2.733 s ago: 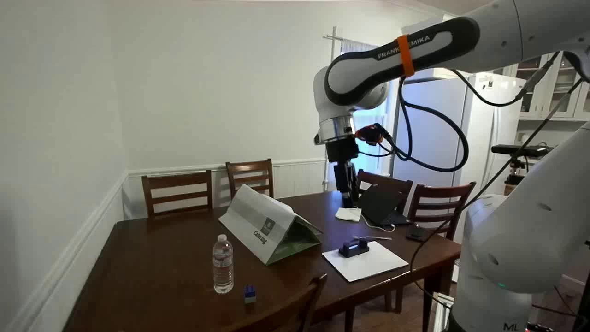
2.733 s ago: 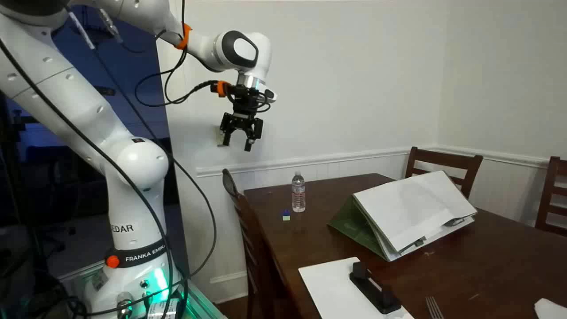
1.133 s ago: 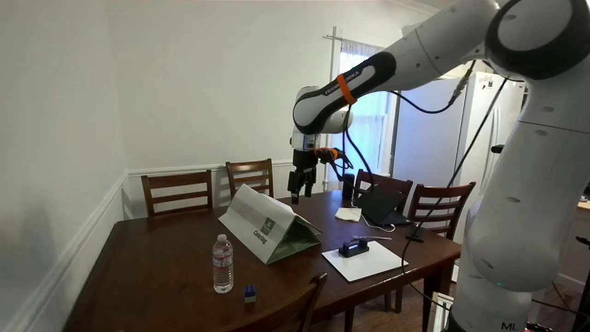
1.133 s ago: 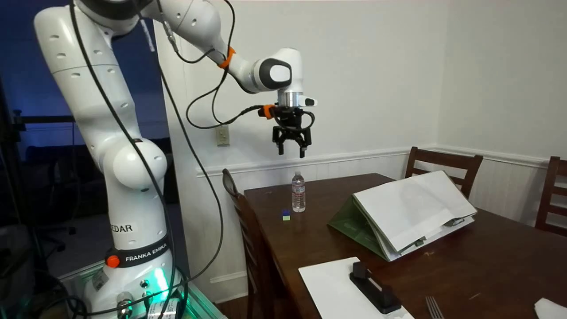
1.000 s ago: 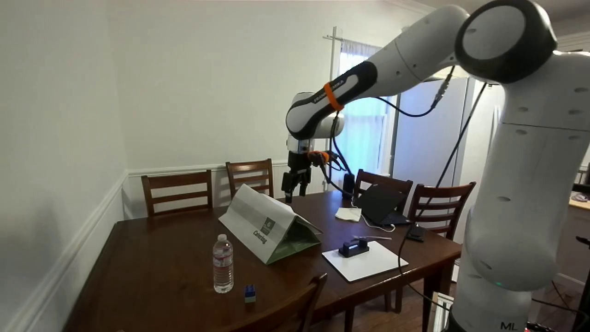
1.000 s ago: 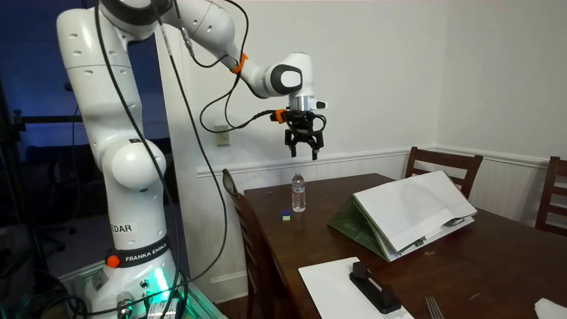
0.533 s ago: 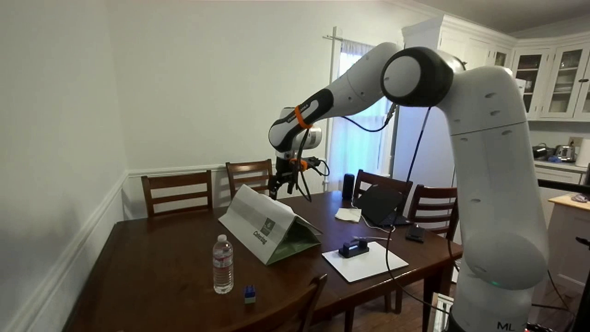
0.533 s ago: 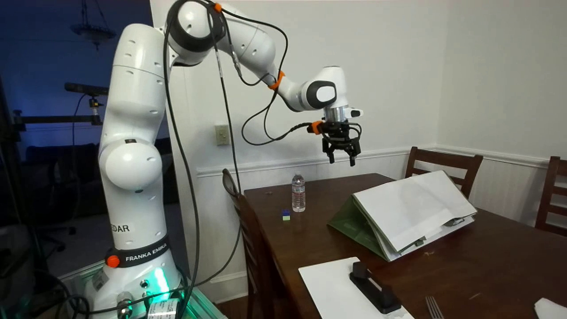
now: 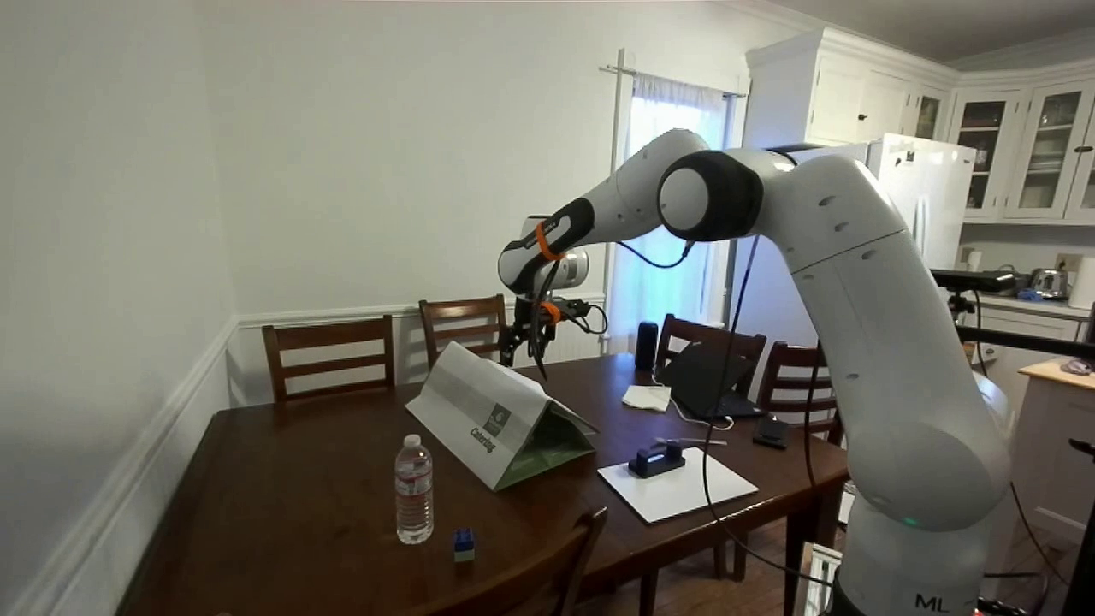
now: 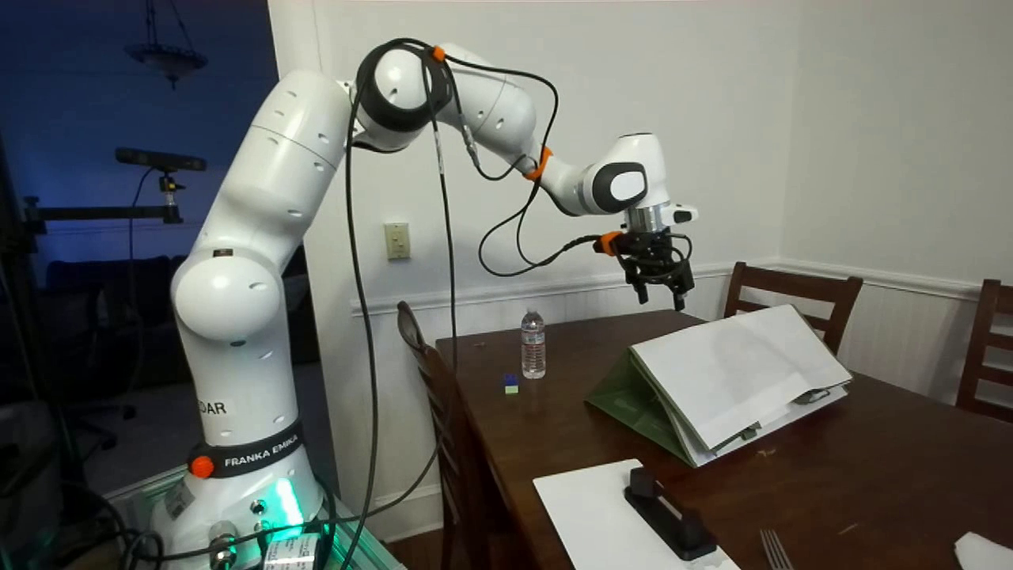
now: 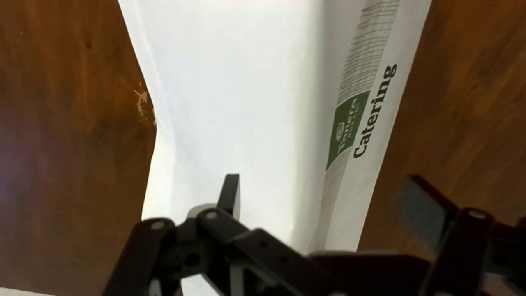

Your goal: Turn the white and green paper bag ninety degrees clockwise

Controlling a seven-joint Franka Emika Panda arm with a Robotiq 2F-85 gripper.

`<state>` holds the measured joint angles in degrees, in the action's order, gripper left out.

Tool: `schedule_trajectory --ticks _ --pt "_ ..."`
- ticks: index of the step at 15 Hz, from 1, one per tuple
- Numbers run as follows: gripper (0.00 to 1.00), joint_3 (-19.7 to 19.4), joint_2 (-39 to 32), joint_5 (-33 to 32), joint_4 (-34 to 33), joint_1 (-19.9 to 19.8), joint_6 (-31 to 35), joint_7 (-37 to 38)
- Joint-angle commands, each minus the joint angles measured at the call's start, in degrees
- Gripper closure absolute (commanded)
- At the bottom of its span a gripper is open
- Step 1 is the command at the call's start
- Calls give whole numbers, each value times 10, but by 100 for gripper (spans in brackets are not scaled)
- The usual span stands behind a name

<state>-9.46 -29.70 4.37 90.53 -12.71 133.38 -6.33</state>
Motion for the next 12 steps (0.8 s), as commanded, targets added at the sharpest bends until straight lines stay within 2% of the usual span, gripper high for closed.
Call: schedule_trajectory --ticks 1,7,8,9,10,11,12 --pt "0 15 -48 28 -61 -30 -2 16" --pt "0 32 -81 51 -71 -48 7 14" --pt "3 37 -85 56 -69 -50 6 12" --pt "9 39 -89 58 -69 -50 10 11" --pt "27 39 -92 57 -68 -49 10 11" --pt "29 39 -94 56 -66 -48 12 12" --pt "37 39 -96 52 -65 -47 13 11"
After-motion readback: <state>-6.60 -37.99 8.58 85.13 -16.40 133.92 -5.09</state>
